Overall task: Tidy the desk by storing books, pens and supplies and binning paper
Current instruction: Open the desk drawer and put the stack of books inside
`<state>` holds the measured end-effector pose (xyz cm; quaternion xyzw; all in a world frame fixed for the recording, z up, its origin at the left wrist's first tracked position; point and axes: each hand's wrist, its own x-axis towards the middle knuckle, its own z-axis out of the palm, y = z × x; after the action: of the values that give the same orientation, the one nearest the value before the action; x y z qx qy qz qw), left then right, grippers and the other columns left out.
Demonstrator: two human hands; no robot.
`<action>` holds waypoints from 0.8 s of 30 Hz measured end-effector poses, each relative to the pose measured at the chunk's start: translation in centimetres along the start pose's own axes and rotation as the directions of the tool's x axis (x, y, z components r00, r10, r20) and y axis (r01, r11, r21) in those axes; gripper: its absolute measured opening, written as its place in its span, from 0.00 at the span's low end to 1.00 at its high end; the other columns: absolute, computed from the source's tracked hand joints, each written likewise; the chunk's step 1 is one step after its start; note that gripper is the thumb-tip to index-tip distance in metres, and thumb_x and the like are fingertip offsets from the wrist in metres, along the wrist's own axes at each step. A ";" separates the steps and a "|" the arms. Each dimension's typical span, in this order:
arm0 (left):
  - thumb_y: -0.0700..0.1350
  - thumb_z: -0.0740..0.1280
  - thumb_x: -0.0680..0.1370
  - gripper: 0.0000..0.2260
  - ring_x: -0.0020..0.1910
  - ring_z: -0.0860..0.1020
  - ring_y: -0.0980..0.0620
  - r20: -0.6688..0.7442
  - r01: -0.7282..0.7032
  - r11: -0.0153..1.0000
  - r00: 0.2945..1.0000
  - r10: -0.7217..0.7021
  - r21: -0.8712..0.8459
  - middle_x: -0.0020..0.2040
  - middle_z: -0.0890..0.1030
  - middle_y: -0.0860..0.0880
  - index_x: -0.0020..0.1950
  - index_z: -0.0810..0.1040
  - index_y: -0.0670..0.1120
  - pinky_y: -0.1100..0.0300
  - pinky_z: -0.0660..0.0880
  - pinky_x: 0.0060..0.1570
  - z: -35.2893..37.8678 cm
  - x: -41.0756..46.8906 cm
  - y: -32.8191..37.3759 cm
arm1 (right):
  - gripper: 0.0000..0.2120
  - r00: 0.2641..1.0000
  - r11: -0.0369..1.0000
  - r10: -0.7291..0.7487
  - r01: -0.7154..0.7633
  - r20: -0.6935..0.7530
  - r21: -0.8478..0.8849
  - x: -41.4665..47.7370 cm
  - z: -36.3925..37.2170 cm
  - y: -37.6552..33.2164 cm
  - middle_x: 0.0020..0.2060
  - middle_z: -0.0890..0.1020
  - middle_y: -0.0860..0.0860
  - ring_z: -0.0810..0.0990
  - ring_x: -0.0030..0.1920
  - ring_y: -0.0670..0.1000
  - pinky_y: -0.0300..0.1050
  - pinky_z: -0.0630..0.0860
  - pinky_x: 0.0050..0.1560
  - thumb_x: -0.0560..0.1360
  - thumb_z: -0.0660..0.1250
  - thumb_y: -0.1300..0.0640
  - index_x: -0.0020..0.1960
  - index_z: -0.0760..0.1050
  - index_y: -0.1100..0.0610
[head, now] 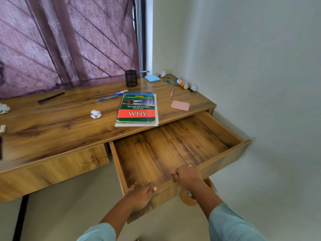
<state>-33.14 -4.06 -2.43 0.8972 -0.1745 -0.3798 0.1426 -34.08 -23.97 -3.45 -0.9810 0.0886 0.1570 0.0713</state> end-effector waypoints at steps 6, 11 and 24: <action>0.53 0.60 0.80 0.23 0.74 0.59 0.46 -0.039 -0.058 0.836 0.998 0.044 -0.545 0.76 0.59 0.49 0.75 0.60 0.54 0.54 0.60 0.69 -2.1 1.6 -1.4 | 0.12 0.989 0.985 0.019 -0.044 0.150 0.165 4.2 -1.5 -1.4 0.38 0.74 0.49 0.74 0.44 0.51 0.43 0.69 0.41 0.78 0.60 0.47 0.40 0.73 0.53; 0.45 0.63 0.79 0.11 0.54 0.73 0.55 -0.499 -0.294 0.656 0.854 -0.145 -0.695 0.60 0.74 0.52 0.61 0.74 0.55 0.61 0.69 0.47 -8.8 5.1 -3.3 | 0.09 0.998 0.866 0.058 -0.051 0.002 0.497 8.6 -4.9 -3.6 0.45 0.78 0.50 0.75 0.41 0.46 0.36 0.65 0.33 0.78 0.62 0.51 0.55 0.75 0.53; 0.58 0.65 0.76 0.28 0.66 0.69 0.42 -0.495 -0.095 0.734 0.795 -0.351 -0.673 0.68 0.71 0.46 0.72 0.61 0.51 0.43 0.69 0.64 -22.6 18.7 -6.8 | 0.26 0.937 0.111 0.284 -0.243 0.204 0.964 21.3 -9.4 -7.5 0.63 0.73 0.56 0.75 0.60 0.57 0.50 0.79 0.49 0.77 0.65 0.46 0.70 0.63 0.56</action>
<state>-3.11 -3.03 -1.72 0.8672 0.0927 -0.1264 0.4726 -9.94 -21.50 -0.60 -0.6720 0.3416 0.0572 0.6545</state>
